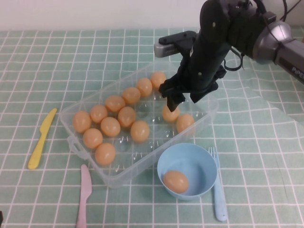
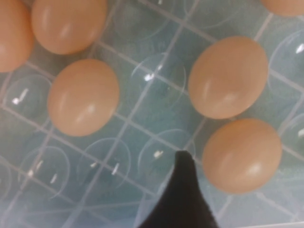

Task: Take an egg out of the egg box
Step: Pick up the egg from the plastic box

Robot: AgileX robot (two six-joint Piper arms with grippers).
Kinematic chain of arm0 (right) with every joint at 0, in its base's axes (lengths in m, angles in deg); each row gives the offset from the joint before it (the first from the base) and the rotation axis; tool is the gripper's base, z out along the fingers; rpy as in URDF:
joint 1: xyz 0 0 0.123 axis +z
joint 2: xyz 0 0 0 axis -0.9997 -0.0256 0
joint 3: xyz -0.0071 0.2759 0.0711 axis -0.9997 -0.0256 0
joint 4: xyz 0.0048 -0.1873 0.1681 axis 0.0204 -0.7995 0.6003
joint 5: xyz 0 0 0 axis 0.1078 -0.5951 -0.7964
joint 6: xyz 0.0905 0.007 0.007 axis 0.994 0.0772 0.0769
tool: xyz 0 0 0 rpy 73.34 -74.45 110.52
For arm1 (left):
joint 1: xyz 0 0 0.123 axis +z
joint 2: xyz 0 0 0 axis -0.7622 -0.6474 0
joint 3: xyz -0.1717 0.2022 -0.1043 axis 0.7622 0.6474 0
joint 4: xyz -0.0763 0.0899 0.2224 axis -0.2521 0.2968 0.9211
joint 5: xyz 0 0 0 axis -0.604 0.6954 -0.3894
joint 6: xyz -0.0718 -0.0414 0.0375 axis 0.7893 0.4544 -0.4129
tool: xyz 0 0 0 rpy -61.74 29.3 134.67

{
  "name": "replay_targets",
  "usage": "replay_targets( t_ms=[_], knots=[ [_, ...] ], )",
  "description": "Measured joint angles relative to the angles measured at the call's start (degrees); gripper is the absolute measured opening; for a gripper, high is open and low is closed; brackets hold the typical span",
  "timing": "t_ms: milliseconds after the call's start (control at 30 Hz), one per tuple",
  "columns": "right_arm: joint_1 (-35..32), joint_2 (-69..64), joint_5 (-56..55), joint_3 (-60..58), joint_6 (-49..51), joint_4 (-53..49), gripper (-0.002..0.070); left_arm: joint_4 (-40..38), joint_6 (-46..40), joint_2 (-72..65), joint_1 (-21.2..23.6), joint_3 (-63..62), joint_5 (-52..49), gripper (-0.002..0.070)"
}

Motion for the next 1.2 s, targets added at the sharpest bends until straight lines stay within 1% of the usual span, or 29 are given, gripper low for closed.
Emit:
replay_targets(
  t_ms=[100, 400, 600, 1067, 1200],
  knots=[
    [0.4, 0.0, 0.0, -0.3, 0.1, -1.1, 0.0507, 0.0, 0.0, 0.0, 0.0, 0.0, 0.0, 0.0],
    [2.7, 2.5, 0.1, -1.2, 1.6, -1.2, 0.0515, 0.0, 0.0, 0.0, 0.0, 0.0, 0.0, 0.0],
    [1.9, 1.9, 0.1, -1.2, 1.6, -4.0, 0.0515, 0.0, 0.0, 0.0, 0.0, 0.0, 0.0, 0.0],
    [1.4, -2.6, 0.1, -1.2, 1.4, -3.5, 0.0516, 0.0, 0.0, 0.0, 0.0, 0.0, 0.0, 0.0],
    [1.4, -2.6, 0.1, -1.2, -0.5, -3.4, 0.0522, 0.0, 0.0, 0.0, 0.0, 0.0, 0.0, 0.0]
  ],
)
